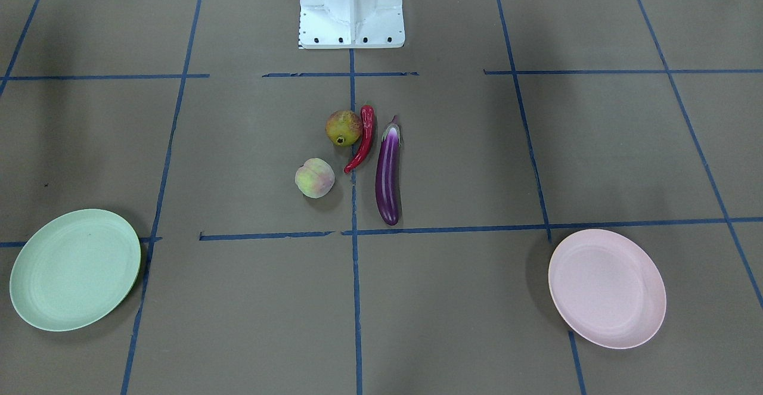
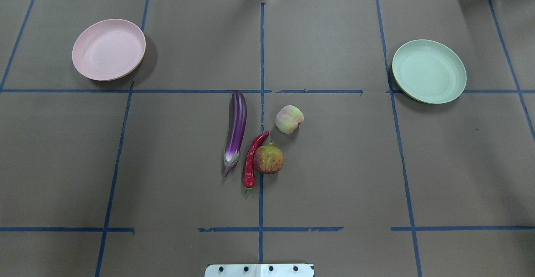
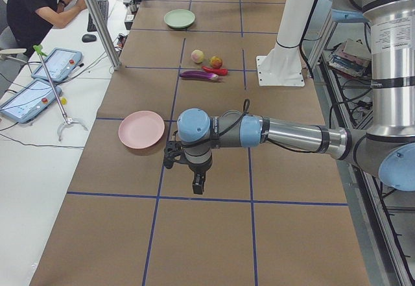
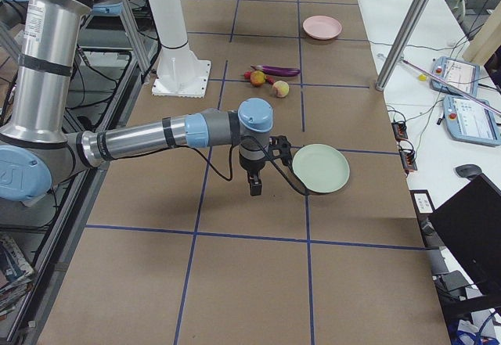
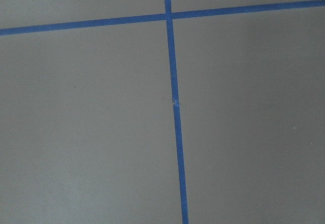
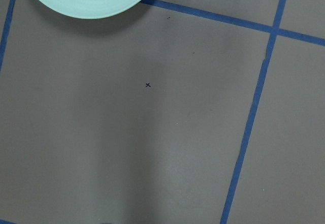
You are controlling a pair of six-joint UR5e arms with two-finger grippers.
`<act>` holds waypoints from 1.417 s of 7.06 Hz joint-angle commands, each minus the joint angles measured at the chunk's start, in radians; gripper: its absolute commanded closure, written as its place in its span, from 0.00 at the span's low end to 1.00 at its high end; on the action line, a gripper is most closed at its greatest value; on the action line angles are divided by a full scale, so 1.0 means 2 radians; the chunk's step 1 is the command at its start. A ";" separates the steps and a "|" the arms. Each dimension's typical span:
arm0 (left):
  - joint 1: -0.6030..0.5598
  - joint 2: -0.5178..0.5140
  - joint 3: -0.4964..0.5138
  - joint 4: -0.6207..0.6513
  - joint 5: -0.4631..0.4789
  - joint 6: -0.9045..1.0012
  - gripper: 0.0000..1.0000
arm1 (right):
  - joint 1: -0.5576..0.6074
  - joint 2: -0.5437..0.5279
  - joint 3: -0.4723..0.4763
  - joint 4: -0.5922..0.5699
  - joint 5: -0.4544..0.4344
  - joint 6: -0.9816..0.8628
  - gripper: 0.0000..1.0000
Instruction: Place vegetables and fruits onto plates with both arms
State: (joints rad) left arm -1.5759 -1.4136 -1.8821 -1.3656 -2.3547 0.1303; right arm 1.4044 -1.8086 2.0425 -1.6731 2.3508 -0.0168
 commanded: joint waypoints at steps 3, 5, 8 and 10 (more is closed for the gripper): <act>0.000 0.001 -0.004 -0.001 0.002 0.000 0.00 | 0.000 -0.001 -0.002 0.001 -0.001 0.002 0.00; 0.000 0.000 -0.007 -0.001 0.000 0.000 0.00 | 0.000 -0.001 0.000 0.001 0.004 0.005 0.00; 0.002 0.003 -0.025 -0.001 0.002 -0.001 0.00 | -0.002 0.004 -0.002 0.001 0.003 0.004 0.00; 0.001 0.003 -0.025 -0.002 -0.002 0.000 0.00 | -0.013 0.013 -0.002 0.001 0.004 0.018 0.00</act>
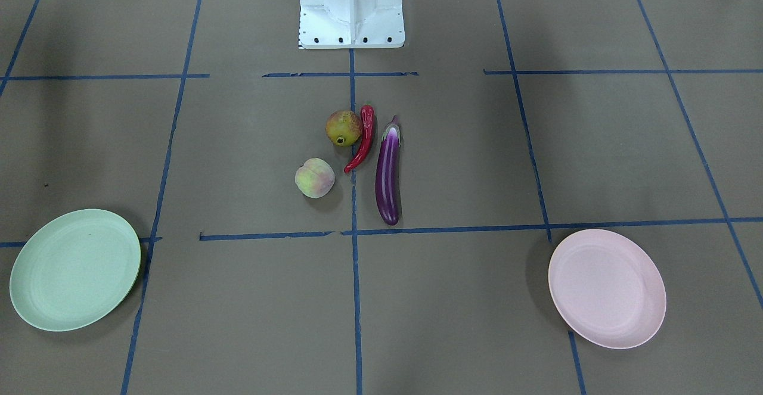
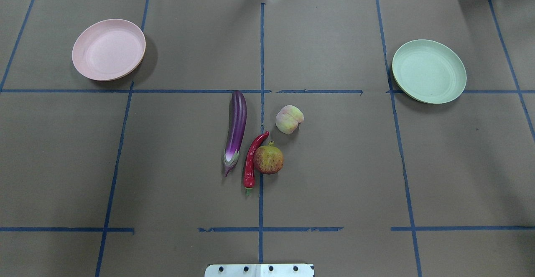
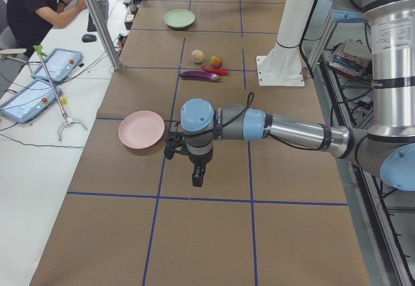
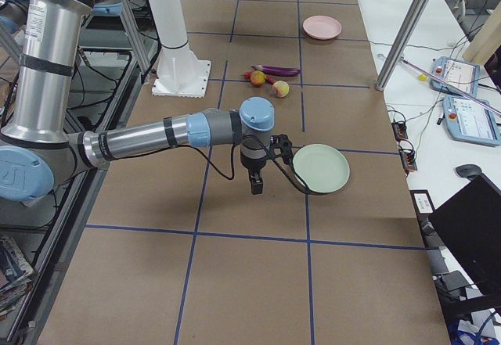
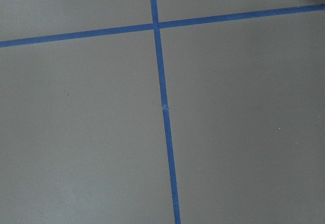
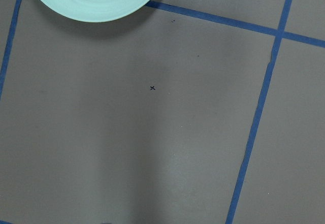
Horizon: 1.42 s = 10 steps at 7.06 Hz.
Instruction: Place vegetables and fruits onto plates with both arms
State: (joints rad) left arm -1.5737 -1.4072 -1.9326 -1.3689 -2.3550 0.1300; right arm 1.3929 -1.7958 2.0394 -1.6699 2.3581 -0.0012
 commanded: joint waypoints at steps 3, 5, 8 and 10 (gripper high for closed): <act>0.000 0.000 0.004 0.000 -0.002 0.000 0.00 | -0.086 0.080 0.015 0.001 0.001 0.199 0.00; 0.001 0.000 0.003 0.000 -0.001 0.000 0.00 | -0.172 0.160 0.021 0.001 -0.003 0.364 0.00; 0.001 0.003 0.002 0.000 -0.002 0.005 0.00 | -0.344 0.328 -0.048 0.000 -0.150 0.643 0.00; 0.001 0.006 -0.002 0.000 -0.003 0.005 0.00 | -0.389 0.436 -0.127 0.000 -0.234 0.794 0.00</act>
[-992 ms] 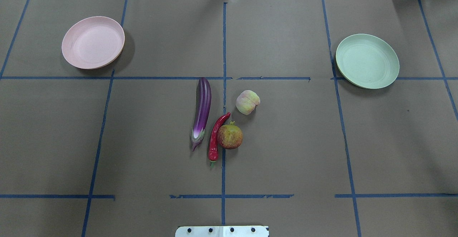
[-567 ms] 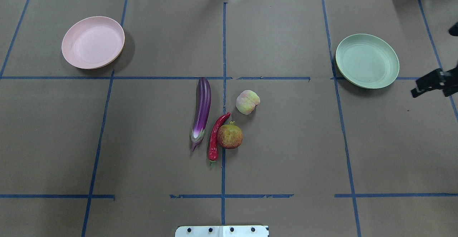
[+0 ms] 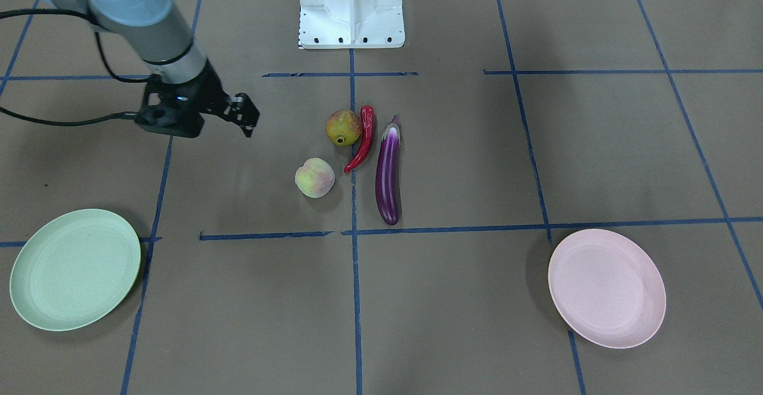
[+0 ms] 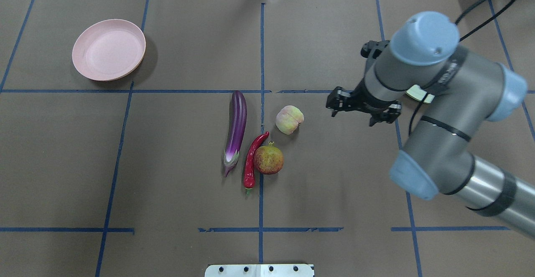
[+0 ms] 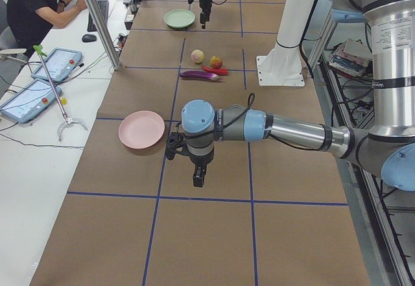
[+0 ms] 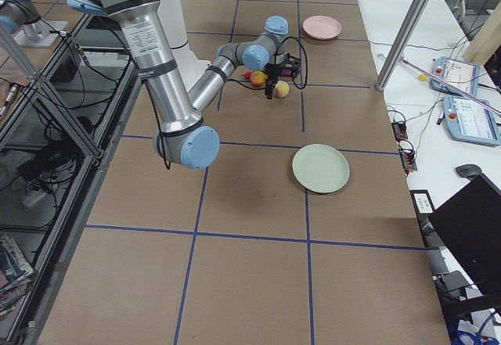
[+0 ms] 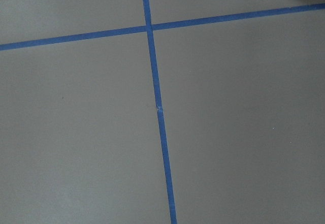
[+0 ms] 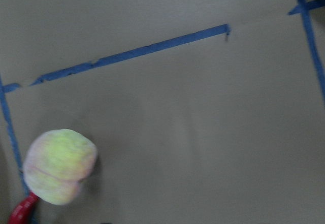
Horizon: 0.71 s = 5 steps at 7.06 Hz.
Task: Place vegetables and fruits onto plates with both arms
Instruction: 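Reach the right gripper to the pale peach and grasp it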
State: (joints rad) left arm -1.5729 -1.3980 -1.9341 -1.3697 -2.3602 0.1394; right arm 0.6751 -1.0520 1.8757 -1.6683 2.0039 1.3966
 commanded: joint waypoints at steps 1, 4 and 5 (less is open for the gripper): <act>0.000 0.001 -0.001 0.000 0.000 0.001 0.00 | -0.035 0.076 -0.068 0.000 -0.063 0.147 0.00; 0.000 0.001 -0.001 0.001 -0.001 0.001 0.00 | -0.058 0.116 -0.165 0.049 -0.082 0.214 0.01; 0.000 0.001 -0.001 0.000 -0.001 0.001 0.00 | -0.058 0.120 -0.182 0.050 -0.082 0.213 0.01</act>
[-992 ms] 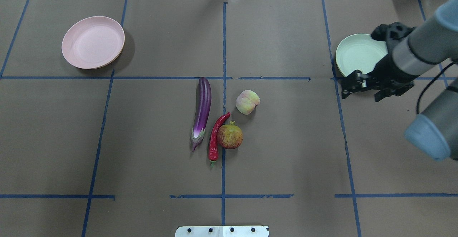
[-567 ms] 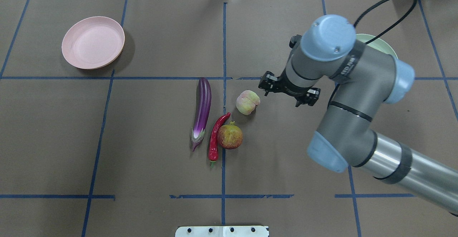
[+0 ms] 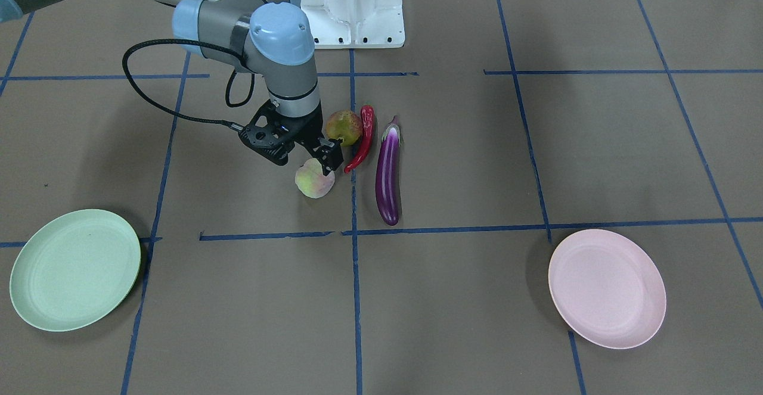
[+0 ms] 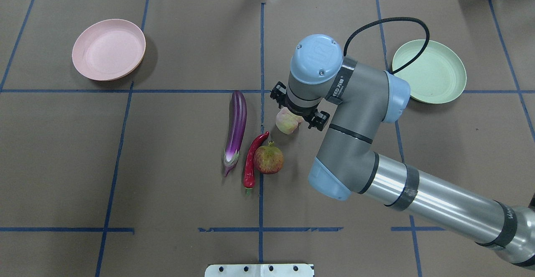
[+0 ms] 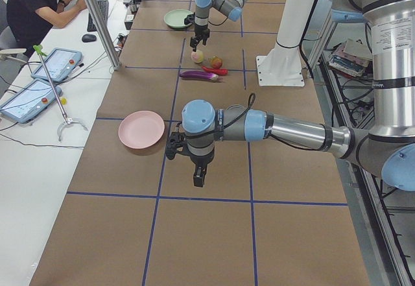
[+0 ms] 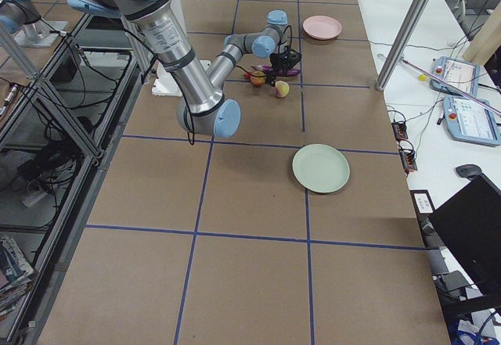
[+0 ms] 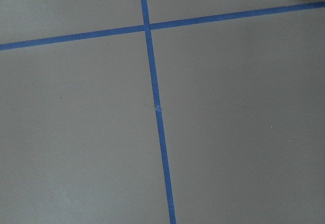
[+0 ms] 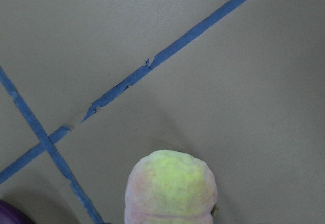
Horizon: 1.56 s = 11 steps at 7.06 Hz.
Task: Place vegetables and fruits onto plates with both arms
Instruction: 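Reach the right gripper to the pale peach and grasp it, then carry the peach onto the green plate with right gripper while left arm reaches in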
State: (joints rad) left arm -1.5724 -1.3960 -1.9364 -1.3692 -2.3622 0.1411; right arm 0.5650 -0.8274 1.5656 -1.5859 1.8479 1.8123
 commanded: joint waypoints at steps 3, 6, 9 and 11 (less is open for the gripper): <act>0.000 0.000 -0.001 0.000 0.000 0.000 0.00 | -0.012 0.028 -0.070 0.009 -0.005 0.000 0.03; 0.019 -0.002 -0.004 -0.006 -0.077 -0.005 0.00 | 0.013 0.014 -0.037 -0.002 -0.003 -0.001 1.00; 0.132 -0.059 -0.003 -0.146 -0.141 -0.231 0.00 | 0.114 -0.122 0.093 -0.047 0.027 -0.210 1.00; 0.224 -0.151 0.008 -0.165 -0.101 -0.390 0.00 | 0.200 -0.190 0.089 -0.046 0.046 -0.388 1.00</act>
State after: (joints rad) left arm -1.2364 -1.5906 -1.9316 -1.6708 -2.6197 -0.4358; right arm 0.8557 -1.1130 1.7391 -1.6795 1.9068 1.2639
